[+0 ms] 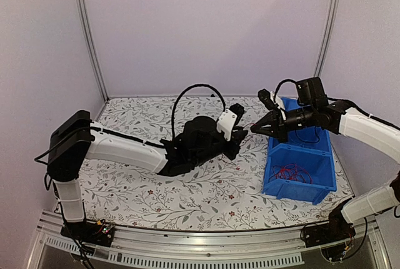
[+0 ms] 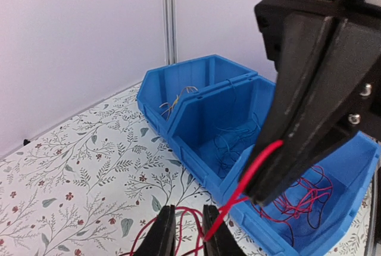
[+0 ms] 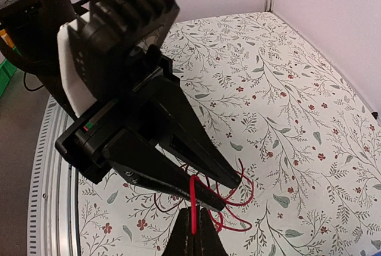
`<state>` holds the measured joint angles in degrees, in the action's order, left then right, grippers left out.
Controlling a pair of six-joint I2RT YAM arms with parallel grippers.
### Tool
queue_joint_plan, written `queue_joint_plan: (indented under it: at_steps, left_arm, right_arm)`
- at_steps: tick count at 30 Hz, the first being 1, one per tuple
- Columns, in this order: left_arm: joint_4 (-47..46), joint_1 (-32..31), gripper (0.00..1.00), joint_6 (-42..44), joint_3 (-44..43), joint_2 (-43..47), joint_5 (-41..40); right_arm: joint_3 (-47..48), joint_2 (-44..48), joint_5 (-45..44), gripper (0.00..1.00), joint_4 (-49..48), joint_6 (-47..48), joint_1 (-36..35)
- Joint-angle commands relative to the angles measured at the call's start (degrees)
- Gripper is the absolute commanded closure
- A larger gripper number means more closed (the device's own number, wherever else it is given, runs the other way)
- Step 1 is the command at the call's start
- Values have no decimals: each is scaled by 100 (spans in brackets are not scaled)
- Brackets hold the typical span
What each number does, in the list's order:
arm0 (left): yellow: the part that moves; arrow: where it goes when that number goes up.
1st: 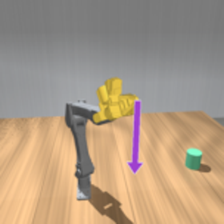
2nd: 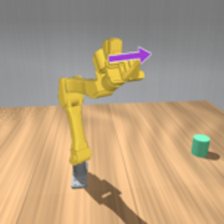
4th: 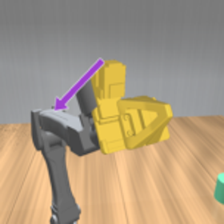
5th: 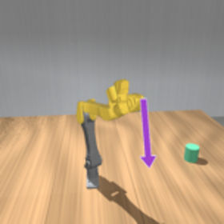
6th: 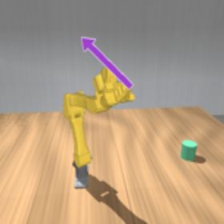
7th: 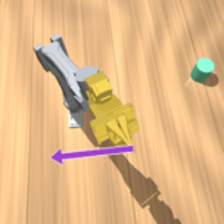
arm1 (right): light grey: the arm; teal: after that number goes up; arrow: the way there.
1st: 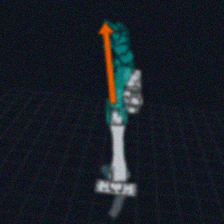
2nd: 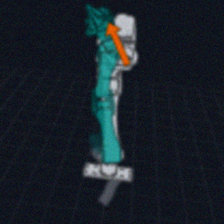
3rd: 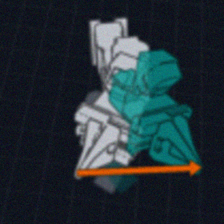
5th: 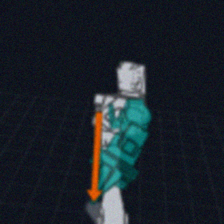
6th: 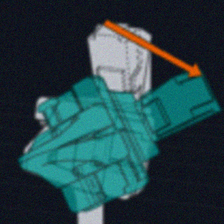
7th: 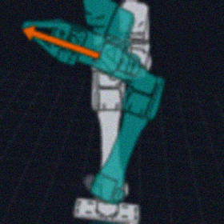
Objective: Untangle the cables
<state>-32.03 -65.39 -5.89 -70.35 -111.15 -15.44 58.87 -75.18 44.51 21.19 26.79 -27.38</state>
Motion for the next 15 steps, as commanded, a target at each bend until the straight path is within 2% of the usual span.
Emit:
queue_joint_plan:
  at_steps: [1,3,4,10,15]
  left_arm:
    - [-150,163,83,109,70,-160,-117]
    - [-136,164,73,156,-5,-222,-128]
    - [-119,166,72,165,-36,-251,-126]
    - [-177,204,79,163,-157,-380,-100]
    - [-444,288,80,13,-165,-425,-26]
  right_arm:
    - [-104,187,94,100,-149,-39,-13]
    - [-108,180,128,100,-144,-55,-18]
    - [-111,175,135,100,-143,-59,-14]
    - [-128,143,170,100,-142,-52,-16]
    - [-148,128,197,100,-132,-36,-16]
